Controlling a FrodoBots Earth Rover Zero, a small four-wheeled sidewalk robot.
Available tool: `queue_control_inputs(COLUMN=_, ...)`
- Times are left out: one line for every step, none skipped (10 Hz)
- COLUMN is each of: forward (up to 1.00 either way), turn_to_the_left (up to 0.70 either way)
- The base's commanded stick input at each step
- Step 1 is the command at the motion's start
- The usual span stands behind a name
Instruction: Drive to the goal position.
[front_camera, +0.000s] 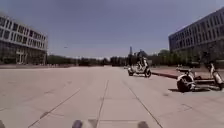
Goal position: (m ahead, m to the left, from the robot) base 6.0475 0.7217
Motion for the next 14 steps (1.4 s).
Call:
queue_control_inputs(forward=0.85, turn_to_the_left=0.00)
queue_control_inputs(forward=0.85, turn_to_the_left=0.00)
queue_control_inputs(forward=0.85, turn_to_the_left=0.00)
queue_control_inputs(forward=0.85, turn_to_the_left=0.00)
queue_control_inputs(forward=0.85, turn_to_the_left=0.00)
queue_control_inputs(forward=0.85, turn_to_the_left=0.00)
queue_control_inputs(forward=0.85, turn_to_the_left=0.00)
queue_control_inputs(forward=0.85, turn_to_the_left=0.00)
queue_control_inputs(forward=0.85, turn_to_the_left=0.00)
queue_control_inputs(forward=0.85, turn_to_the_left=0.00)
queue_control_inputs(forward=0.85, turn_to_the_left=0.00)
queue_control_inputs(forward=0.85, turn_to_the_left=0.00)
queue_control_inputs(forward=0.85, turn_to_the_left=0.00)
queue_control_inputs(forward=0.85, turn_to_the_left=0.00)
